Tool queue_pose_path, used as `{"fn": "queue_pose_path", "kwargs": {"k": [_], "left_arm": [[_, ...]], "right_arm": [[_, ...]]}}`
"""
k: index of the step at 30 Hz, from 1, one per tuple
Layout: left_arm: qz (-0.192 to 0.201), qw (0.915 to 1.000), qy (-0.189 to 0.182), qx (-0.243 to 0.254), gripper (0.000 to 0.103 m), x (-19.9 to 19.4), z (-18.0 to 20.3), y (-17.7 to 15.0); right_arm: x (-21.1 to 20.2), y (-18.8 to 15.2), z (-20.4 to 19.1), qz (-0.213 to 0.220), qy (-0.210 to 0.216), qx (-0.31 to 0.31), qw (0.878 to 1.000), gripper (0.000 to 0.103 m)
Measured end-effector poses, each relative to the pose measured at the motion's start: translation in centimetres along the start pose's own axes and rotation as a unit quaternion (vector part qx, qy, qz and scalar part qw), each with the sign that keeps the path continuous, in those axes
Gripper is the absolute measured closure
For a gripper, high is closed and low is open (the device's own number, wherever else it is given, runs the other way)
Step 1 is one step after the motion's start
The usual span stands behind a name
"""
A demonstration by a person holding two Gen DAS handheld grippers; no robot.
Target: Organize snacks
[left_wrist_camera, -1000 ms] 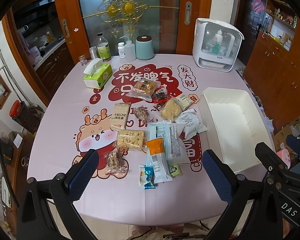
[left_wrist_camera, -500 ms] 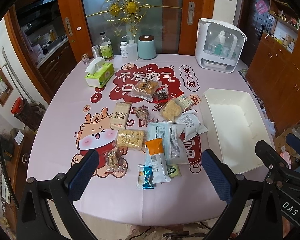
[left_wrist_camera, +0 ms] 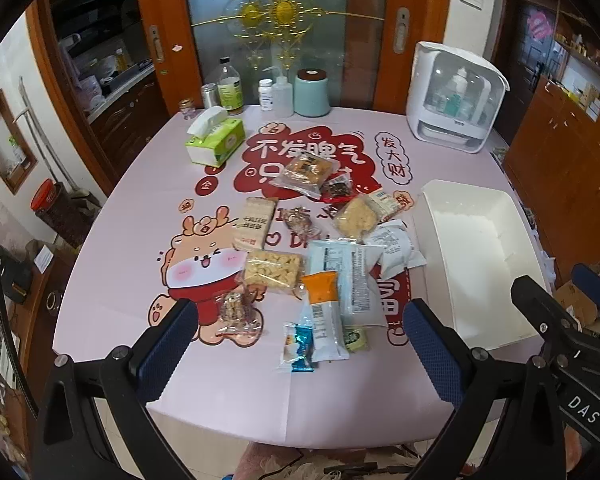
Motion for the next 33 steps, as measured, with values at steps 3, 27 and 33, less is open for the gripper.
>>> {"fn": "queue_pose_path", "kwargs": {"k": [3, 27, 33], "left_arm": [[0.007, 0.9999, -0.004, -0.011, 0.002, 0.0, -1.3, 0.2], [-0.058, 0.9789, -0.109, 0.163, 0.001, 12.7, -12.6, 0.4], [-0.166, 0.9610, -0.146, 0.167, 0.002, 20.4, -13.7, -4.7]], "right_arm": [[0.1, -0.1, -1.0, -0.001, 0.000, -0.004, 1.000, 0.009], [10.1, -6.0, -10.8, -0.137, -0.033, -0.005, 0.990, 0.010], [14.2, -11.8, -13.1, -0.227, 0.021, 0.008, 0.974, 0.030]]}}
Point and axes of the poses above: each gripper's, at about its wrist camera, not at the fingertips, and x roughly the way its jaws point, z to its right, y to its top, the point moved 10 cm from there along x, roughly the way its jaws point, and after that the axes turned 4 degrees about -y, right-handed, at the moved point
